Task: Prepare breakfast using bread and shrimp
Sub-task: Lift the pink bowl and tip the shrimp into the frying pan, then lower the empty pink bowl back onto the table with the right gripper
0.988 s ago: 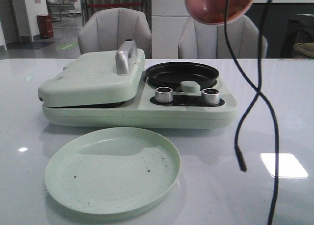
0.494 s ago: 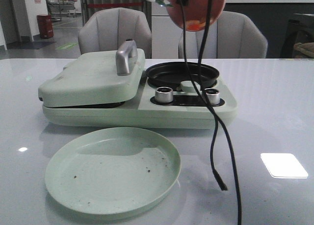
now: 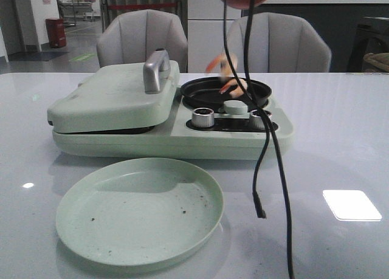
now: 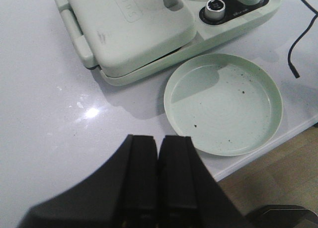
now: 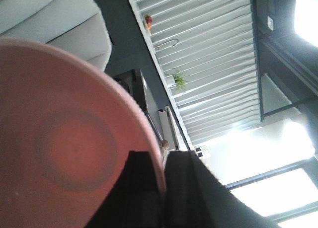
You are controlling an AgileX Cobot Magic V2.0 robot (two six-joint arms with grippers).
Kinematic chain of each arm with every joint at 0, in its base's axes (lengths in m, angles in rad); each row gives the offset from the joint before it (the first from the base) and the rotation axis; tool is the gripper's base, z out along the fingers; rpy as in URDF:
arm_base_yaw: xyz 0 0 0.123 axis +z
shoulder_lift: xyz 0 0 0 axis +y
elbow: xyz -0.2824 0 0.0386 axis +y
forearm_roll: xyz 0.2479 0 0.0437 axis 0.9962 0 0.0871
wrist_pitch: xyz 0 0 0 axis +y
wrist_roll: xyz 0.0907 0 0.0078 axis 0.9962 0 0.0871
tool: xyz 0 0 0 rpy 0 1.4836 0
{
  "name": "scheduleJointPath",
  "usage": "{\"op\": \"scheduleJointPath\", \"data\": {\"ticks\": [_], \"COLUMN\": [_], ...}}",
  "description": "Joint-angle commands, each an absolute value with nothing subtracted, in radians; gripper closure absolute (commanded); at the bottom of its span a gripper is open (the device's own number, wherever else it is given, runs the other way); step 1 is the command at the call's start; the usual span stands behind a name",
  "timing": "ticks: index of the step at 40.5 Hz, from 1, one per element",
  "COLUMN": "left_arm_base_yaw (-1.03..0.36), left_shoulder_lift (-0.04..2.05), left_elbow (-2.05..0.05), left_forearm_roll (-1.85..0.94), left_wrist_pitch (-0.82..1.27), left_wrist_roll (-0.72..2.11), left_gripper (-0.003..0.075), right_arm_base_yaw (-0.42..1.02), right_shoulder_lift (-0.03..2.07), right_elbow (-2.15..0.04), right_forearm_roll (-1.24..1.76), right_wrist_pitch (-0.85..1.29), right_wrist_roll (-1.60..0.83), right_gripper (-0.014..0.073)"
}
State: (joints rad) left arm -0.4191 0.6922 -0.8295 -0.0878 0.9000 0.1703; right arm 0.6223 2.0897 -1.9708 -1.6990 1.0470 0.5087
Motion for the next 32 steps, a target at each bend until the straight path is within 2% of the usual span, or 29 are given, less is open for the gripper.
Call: {"op": "scheduleJointPath", "data": {"ticks": [1, 13, 22, 26, 32], "left_arm_base_yaw": [-0.426, -0.426, -0.426, -0.426, -0.426], "left_shoulder_lift": [0.689, 0.689, 0.689, 0.689, 0.689], "left_elbow": [-0.856, -0.856, -0.856, -0.856, -0.856], "left_forearm_roll": [-0.095, -0.095, -0.086, -0.086, -0.085], "left_wrist_pitch": [0.829, 0.829, 0.829, 0.829, 0.829], "left_wrist_roll": [0.162, 0.162, 0.162, 0.162, 0.162], "left_gripper": [0.0622, 0.0622, 0.0622, 0.0622, 0.0622], "right_arm_base_yaw": [0.621, 0.621, 0.613, 0.591, 0.530], "right_shoulder_lift": [2.021, 2.015, 1.910, 1.828, 1.673], "right_elbow": [-2.033, -2.034, -2.017, -1.947, -1.727], "right_forearm_roll": [-1.799, -1.745, -1.330, -1.225, -1.107], "right_wrist_pitch": [1.081, 1.107, 1.164, 1.177, 1.134], "right_wrist_roll": [0.489, 0.498, 0.497, 0.497, 0.497], "right_gripper": [0.0552, 0.0552, 0.0552, 0.0552, 0.0552]}}
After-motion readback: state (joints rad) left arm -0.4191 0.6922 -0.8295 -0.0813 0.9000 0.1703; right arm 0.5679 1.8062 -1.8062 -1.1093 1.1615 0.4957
